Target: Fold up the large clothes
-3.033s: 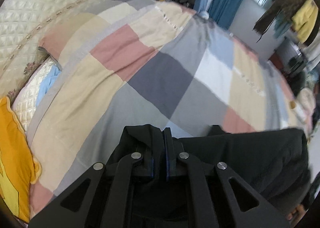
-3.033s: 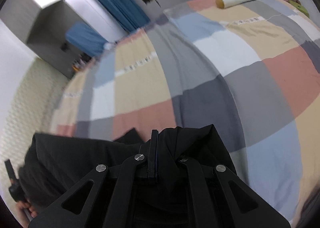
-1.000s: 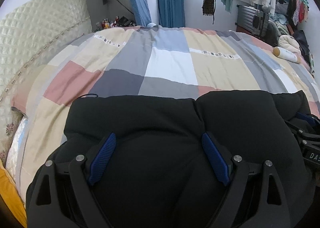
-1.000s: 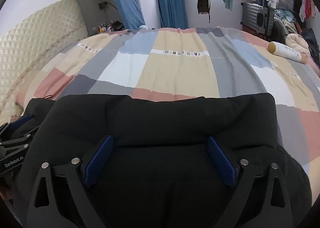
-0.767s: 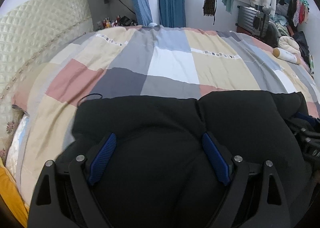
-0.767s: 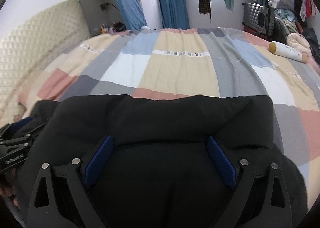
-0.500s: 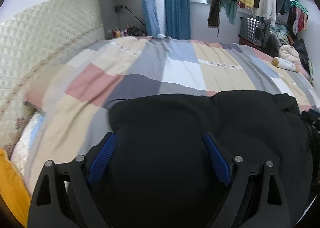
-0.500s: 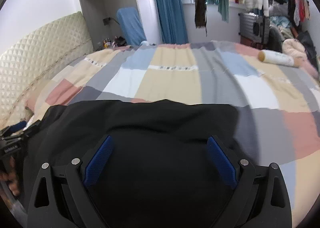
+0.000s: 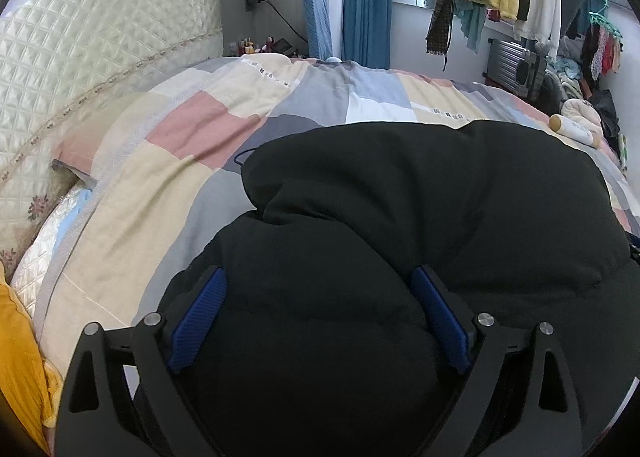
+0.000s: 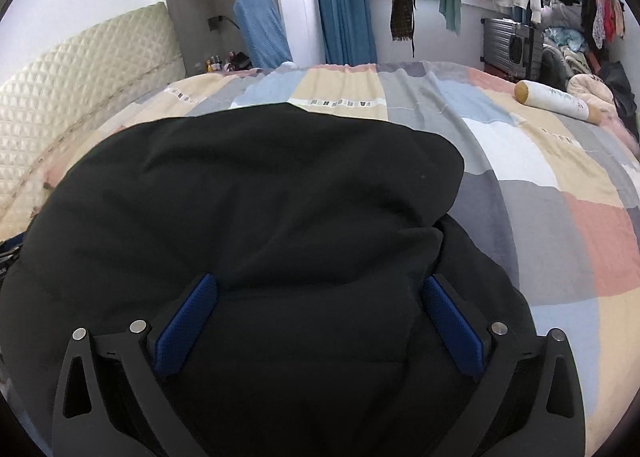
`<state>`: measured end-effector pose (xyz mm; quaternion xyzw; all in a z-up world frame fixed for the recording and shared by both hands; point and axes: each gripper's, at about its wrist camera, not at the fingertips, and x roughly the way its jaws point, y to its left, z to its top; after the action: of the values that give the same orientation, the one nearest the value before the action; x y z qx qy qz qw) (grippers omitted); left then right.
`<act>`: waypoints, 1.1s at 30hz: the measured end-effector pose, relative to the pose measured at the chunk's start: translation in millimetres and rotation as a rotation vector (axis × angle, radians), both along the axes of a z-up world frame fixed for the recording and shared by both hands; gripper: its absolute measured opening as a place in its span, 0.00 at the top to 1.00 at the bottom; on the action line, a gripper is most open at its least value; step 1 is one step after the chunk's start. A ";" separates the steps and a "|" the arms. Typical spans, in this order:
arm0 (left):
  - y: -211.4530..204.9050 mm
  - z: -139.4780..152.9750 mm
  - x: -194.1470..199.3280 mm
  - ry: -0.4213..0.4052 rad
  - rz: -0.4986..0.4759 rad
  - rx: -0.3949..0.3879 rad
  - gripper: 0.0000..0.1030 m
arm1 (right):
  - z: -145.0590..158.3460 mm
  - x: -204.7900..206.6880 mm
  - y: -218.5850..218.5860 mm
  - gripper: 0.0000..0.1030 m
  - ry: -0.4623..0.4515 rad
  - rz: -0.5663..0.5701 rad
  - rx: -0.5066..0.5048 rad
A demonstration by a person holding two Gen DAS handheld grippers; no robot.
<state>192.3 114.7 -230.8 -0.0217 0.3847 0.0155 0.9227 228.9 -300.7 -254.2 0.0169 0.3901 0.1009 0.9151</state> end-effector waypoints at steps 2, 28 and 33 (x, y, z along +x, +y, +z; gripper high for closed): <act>1.9 -1.0 0.6 -0.003 -0.001 -0.016 0.07 | -2.6 -0.1 -0.6 0.00 0.002 -0.006 0.010; -44.6 262.5 -165.8 -0.310 -0.165 -0.061 0.00 | 298.7 -179.5 16.8 0.00 -0.383 0.072 0.140; -50.0 293.4 -213.1 -0.377 -0.184 -0.060 0.00 | 326.6 -237.9 23.0 0.00 -0.469 0.094 0.136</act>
<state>-20.8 64.7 62.6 -0.0162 0.2061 -0.0847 0.9747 -9.1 -277.8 72.5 0.0363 0.1598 0.1703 0.9717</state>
